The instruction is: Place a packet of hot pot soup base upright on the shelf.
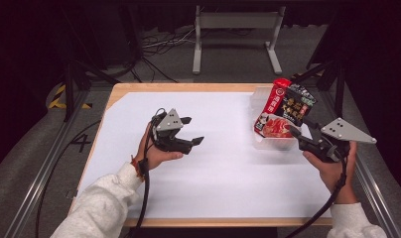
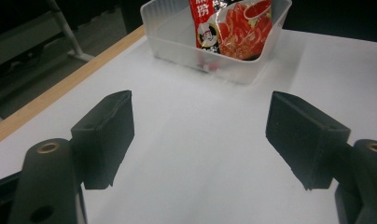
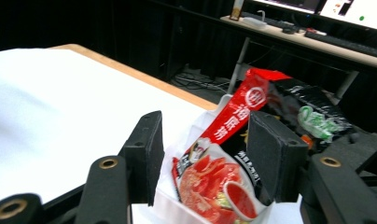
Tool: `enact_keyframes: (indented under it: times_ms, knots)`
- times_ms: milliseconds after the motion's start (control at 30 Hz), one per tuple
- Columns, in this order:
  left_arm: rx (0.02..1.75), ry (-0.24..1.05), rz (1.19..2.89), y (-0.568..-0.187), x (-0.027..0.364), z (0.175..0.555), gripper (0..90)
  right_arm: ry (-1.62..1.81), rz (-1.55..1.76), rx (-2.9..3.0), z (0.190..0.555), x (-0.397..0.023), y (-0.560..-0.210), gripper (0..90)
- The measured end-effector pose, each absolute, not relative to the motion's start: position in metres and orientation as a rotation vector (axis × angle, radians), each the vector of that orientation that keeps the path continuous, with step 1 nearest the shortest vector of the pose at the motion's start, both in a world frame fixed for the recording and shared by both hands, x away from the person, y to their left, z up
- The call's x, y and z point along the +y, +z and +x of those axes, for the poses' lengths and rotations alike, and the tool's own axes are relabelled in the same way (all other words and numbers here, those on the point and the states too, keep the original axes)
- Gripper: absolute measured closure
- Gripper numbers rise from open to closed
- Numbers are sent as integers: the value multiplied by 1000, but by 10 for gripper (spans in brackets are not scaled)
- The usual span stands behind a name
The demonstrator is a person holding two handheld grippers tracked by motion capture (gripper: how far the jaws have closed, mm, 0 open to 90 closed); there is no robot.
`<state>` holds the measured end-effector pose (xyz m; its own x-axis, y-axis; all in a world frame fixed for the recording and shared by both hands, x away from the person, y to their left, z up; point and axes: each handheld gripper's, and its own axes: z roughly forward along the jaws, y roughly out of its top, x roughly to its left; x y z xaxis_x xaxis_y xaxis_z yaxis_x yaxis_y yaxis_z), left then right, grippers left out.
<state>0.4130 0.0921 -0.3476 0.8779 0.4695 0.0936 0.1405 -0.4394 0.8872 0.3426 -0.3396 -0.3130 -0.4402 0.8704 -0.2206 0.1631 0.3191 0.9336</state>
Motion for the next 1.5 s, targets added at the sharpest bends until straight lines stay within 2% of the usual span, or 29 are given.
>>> enact_keyframes:
  times_ms: [800,1500]
  knots:
    - [611,570,2041,-377,187,372,229,1076,837,1980,337,-318,-341,397]
    - [763,576,2142,-425,235,346,200,950,861,2118,331,-326,-389,320]
